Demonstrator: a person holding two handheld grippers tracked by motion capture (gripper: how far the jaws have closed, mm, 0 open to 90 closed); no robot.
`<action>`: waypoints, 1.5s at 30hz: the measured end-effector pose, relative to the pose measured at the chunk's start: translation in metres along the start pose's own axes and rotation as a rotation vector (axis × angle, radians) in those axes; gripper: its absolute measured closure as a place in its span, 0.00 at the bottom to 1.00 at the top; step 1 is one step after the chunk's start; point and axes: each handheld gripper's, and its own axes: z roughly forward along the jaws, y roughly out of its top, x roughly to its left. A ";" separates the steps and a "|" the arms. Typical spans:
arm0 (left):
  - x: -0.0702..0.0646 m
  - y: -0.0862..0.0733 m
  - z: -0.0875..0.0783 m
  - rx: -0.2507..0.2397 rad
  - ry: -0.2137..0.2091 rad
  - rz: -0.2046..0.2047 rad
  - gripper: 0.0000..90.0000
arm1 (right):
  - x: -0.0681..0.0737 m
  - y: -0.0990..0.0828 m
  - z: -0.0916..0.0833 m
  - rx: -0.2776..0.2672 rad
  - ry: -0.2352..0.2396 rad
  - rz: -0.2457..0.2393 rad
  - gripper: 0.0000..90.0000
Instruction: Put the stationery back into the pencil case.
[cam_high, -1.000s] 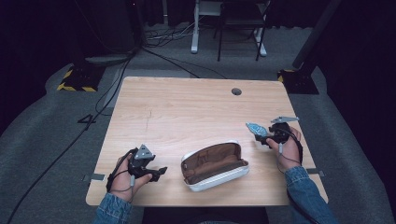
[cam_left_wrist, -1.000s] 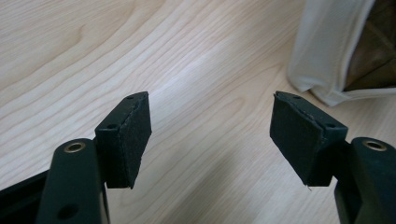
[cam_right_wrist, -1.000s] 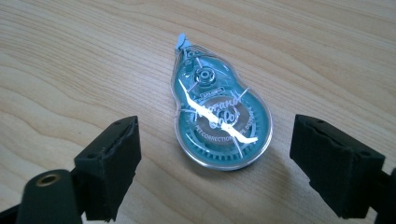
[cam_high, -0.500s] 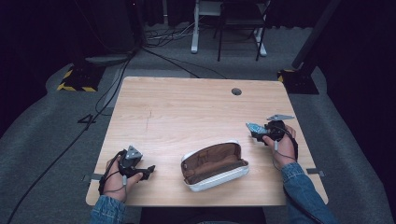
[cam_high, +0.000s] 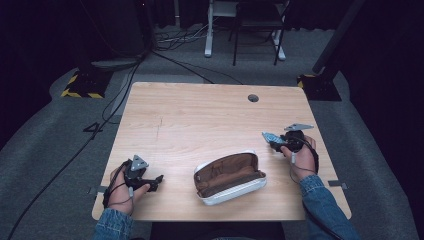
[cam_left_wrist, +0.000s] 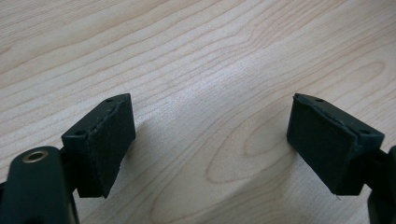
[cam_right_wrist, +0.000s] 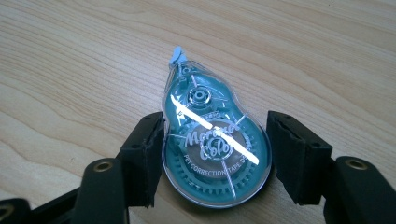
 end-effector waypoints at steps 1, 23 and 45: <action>0.000 0.000 0.000 -0.002 0.001 0.000 0.17 | 0.000 0.000 0.000 0.002 -0.002 0.001 0.44; 0.001 0.000 0.000 -0.002 0.007 -0.002 0.17 | 0.004 0.014 -0.026 0.009 0.028 0.070 0.44; 0.001 0.000 0.000 -0.002 0.006 -0.001 0.17 | 0.020 0.040 -0.077 -0.028 0.052 0.050 0.44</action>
